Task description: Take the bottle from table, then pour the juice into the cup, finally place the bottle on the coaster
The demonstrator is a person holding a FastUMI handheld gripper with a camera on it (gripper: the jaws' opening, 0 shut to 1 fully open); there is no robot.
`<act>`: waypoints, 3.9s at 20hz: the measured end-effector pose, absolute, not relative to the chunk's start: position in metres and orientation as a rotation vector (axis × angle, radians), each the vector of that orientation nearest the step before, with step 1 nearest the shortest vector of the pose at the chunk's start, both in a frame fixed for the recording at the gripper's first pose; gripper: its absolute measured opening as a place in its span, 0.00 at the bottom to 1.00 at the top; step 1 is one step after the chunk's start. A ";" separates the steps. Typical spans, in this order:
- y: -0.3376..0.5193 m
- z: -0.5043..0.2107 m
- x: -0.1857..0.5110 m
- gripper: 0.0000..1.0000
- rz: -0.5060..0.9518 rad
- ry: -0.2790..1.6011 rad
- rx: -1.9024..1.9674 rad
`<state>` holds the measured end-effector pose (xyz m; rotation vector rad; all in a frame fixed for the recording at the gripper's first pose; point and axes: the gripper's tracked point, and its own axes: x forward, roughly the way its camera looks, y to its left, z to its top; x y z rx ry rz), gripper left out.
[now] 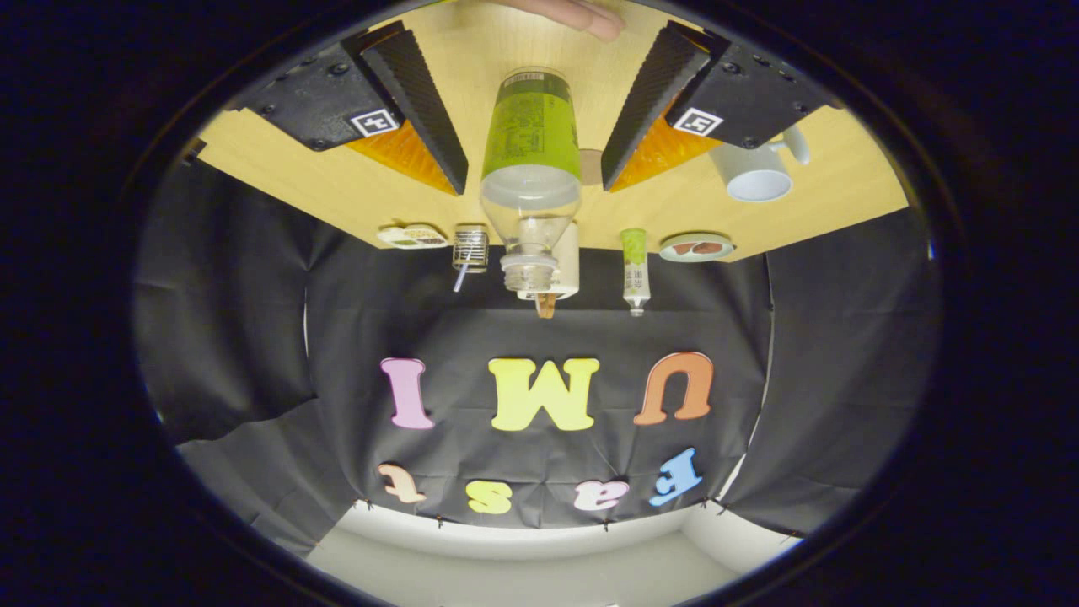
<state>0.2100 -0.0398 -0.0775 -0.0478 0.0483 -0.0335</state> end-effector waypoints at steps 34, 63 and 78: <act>-0.040 0.005 0.170 0.80 -0.165 0.061 -0.426; 0.033 0.022 0.214 0.80 -0.392 0.054 -1.352; 0.055 0.013 0.227 0.80 -0.444 0.019 -1.678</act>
